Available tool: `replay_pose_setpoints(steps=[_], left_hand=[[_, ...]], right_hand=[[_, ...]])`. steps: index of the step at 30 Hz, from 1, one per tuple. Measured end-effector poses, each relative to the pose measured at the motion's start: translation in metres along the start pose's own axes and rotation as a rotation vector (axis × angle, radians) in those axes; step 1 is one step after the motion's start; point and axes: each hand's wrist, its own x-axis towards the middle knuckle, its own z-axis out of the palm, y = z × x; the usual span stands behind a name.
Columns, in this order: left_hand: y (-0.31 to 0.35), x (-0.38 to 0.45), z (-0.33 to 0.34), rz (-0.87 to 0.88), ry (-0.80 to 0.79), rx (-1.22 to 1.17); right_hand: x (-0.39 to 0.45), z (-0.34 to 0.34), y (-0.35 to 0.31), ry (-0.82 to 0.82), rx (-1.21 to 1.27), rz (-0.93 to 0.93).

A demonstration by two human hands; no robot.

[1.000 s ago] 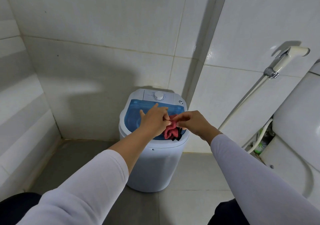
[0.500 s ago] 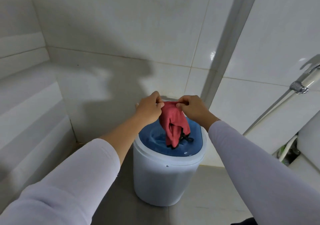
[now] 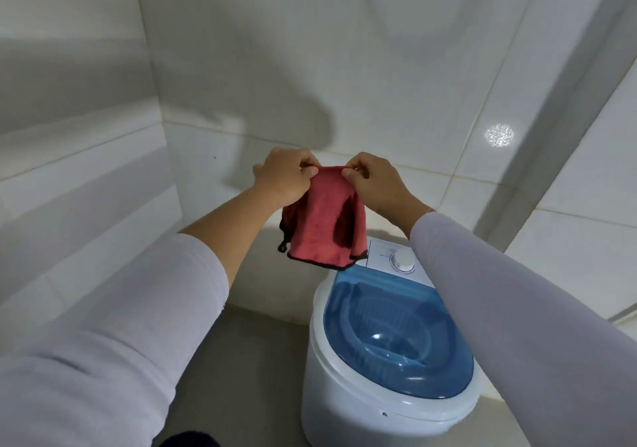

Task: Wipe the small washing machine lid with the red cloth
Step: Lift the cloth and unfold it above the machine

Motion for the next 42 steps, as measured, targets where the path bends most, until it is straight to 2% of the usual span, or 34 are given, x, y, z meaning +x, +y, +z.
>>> replay_pose_setpoints(steps=[6,13,17,22,29,35,42], left_hand=[[-0.010,0.053,-0.041,-0.105,0.042,0.030],[0.018,0.096,-0.158,-0.208,0.082,0.060],[0.049,0.120,-0.233,-0.211,0.151,0.056],[0.090,0.154,-0.323,-0.134,0.295,-0.032],[0.131,0.213,-0.416,-0.060,0.398,-0.009],[0.135,0.267,-0.448,-0.113,0.370,-0.019],[0.124,0.298,-0.430,-0.190,0.350,-0.064]], right_hand=[[0.065,-0.008,-0.048,-0.053,0.094,-0.021],[0.118,-0.052,-0.161,-0.184,0.192,-0.084],[0.146,-0.078,-0.232,-0.139,0.165,-0.138],[0.183,-0.118,-0.314,0.020,0.062,-0.201],[0.246,-0.165,-0.406,0.113,-0.001,-0.249],[0.294,-0.168,-0.439,0.106,-0.050,-0.165],[0.312,-0.149,-0.432,0.104,-0.193,-0.122]])
